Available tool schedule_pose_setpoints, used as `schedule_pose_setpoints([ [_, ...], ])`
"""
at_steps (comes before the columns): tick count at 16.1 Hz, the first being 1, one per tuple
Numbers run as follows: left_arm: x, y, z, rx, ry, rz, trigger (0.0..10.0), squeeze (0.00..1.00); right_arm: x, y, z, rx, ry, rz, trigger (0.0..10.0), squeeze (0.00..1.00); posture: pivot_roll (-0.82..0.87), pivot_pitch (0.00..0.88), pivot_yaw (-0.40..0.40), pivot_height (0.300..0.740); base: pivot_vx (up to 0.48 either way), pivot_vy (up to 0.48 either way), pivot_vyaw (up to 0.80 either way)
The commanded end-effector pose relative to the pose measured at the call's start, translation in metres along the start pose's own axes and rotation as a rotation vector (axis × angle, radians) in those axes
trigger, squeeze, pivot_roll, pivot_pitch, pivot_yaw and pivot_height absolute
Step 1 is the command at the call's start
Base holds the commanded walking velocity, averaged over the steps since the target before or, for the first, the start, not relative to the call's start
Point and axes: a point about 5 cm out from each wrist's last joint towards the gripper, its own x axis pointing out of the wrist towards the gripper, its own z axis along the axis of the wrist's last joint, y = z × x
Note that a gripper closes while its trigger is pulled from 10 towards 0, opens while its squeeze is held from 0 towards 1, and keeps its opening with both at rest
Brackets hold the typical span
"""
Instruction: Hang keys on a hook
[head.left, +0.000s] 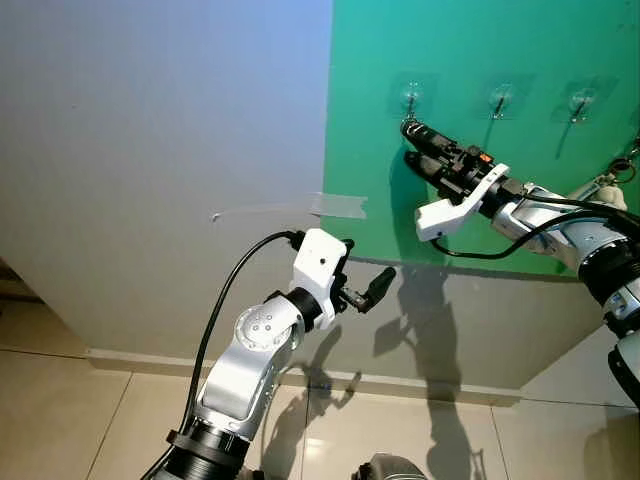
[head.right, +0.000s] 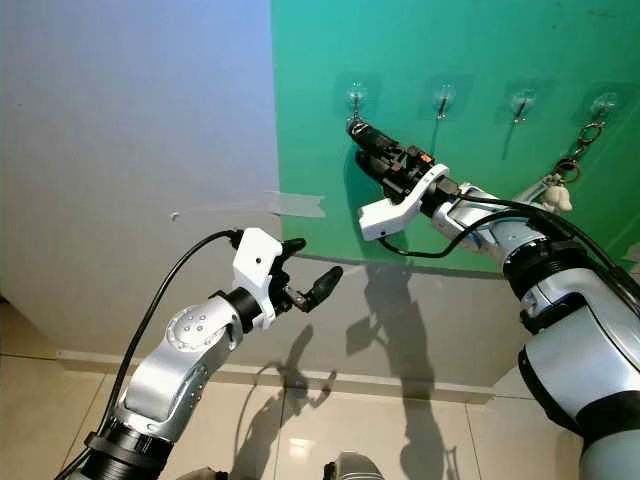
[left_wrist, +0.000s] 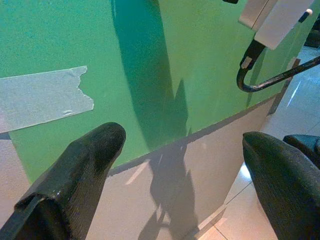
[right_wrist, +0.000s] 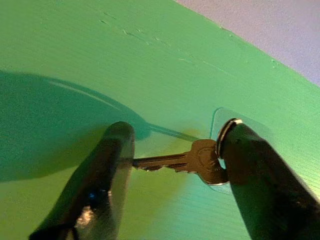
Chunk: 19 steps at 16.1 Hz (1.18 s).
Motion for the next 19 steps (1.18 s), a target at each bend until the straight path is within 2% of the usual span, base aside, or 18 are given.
schedule_pose_setpoints([
  [1,0.0,-0.004,0.003,-0.014,-0.015,-0.014,10.0,0.0,-0.005,0.006,-0.001,-0.014,-0.012,0.045,10.0,1.0,-0.2,0.0,-0.01,0.713,0.0,0.0,0.0],
  [9,0.001,-0.008,0.004,-0.025,-0.027,-0.035,10.0,0.0,-0.005,0.003,-0.002,-0.019,-0.01,0.029,10.0,1.0,-0.21,0.0,-0.015,0.713,0.0,0.0,0.0],
  [11,0.001,-0.007,0.003,-0.023,-0.024,-0.032,10.0,0.0,-0.006,0.003,-0.006,-0.012,0.049,0.008,10.0,1.0,-0.2,0.0,-0.016,0.713,0.0,0.0,0.0],
  [12,0.001,-0.005,0.003,-0.023,-0.022,-0.027,10.0,0.0,-0.007,0.003,-0.008,0.056,0.099,-0.005,10.0,0.0,-0.2,0.0,-0.016,0.713,0.0,0.0,0.0],
  [14,0.001,0.0,0.004,-0.016,-0.021,-0.017,10.0,0.0,-0.008,0.003,-0.01,0.296,0.237,-0.083,10.0,0.0,-0.2,0.0,-0.01,0.713,0.0,0.0,0.0],
  [15,0.001,0.0,0.004,-0.013,-0.02,-0.017,10.0,0.0,-0.009,0.003,-0.009,0.453,0.298,-0.146,10.0,0.0,-0.2,0.0,-0.009,0.713,0.0,0.0,0.0],
  [16,0.001,0.001,0.004,-0.008,-0.018,-0.018,10.0,0.0,-0.014,0.006,-0.009,0.693,0.399,-0.219,10.0,0.0,-0.19,0.0,-0.007,0.713,0.0,0.0,0.0],
  [18,0.0,0.002,0.003,-0.001,-0.009,-0.02,10.0,0.0,-0.025,0.021,-0.008,0.975,0.556,-0.261,10.0,0.0,-0.19,0.0,0.001,0.713,0.0,0.0,0.0],
  [19,0.0,0.003,0.003,0.002,-0.008,-0.021,10.0,0.0,-0.026,0.023,-0.008,1.031,0.587,-0.27,10.0,0.0,-0.19,0.0,0.001,0.713,0.0,0.0,0.0],
])
